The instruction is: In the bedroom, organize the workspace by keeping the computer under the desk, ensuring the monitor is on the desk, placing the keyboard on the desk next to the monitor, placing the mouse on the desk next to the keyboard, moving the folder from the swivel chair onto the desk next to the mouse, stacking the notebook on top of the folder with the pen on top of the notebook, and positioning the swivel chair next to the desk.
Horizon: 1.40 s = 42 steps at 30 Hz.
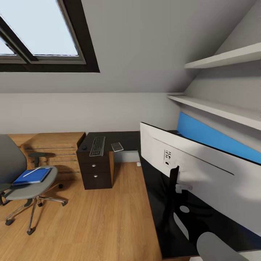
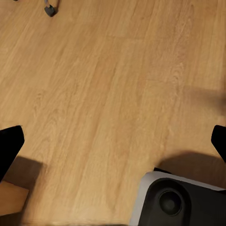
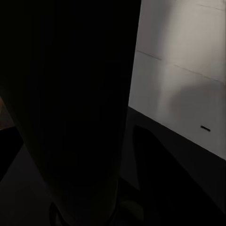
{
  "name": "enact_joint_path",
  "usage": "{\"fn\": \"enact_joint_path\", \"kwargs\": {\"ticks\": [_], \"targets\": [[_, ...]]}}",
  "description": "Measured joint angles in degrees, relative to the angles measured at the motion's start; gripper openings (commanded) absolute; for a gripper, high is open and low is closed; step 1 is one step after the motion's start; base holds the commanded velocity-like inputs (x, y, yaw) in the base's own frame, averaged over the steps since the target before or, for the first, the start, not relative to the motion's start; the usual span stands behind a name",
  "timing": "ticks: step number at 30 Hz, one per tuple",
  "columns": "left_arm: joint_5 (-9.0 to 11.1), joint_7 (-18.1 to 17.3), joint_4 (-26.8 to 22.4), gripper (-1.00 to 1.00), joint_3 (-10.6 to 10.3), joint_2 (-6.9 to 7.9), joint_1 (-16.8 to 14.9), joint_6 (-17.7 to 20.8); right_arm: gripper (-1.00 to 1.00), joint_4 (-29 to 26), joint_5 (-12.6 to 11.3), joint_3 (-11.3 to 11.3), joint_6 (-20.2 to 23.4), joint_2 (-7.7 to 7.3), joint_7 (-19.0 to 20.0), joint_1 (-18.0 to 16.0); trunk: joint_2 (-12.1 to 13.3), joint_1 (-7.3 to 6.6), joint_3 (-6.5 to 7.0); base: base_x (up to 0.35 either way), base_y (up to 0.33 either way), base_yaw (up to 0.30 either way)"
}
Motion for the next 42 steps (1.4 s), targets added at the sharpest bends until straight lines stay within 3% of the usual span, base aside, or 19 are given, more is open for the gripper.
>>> {"fn": "enact_joint_path", "kwargs": {"ticks": [5, 24, 42], "targets": [[1.8, 0.0, 0.0, 1.00, -0.1, 0.01, 0.0, 0.0, -1.00, 0.0, 0.0, 0.1, 0.0, 0.00, 0.0, 0.0, 0.0, 0.00, 0.00, -0.004, -0.025, 0.000], [2.1, 0.0, 0.0, 1.00, -0.1, 0.15, 0.0, 0.0, -1.00, 0.0, 0.1, -0.1, 0.0, 0.01, 0.1, 0.0, 0.0, 0.00, 0.00, 0.000, -0.057, 0.000], [2.2, 0.0, 0.0, 1.00, 0.0, 0.19, 0.0, 0.0, -1.00, 0.0, 0.1, 0.0, 0.0, 0.00, 0.0, 0.0, 0.0, 0.00, 0.00, 0.098, -0.002, 0.000]]}}
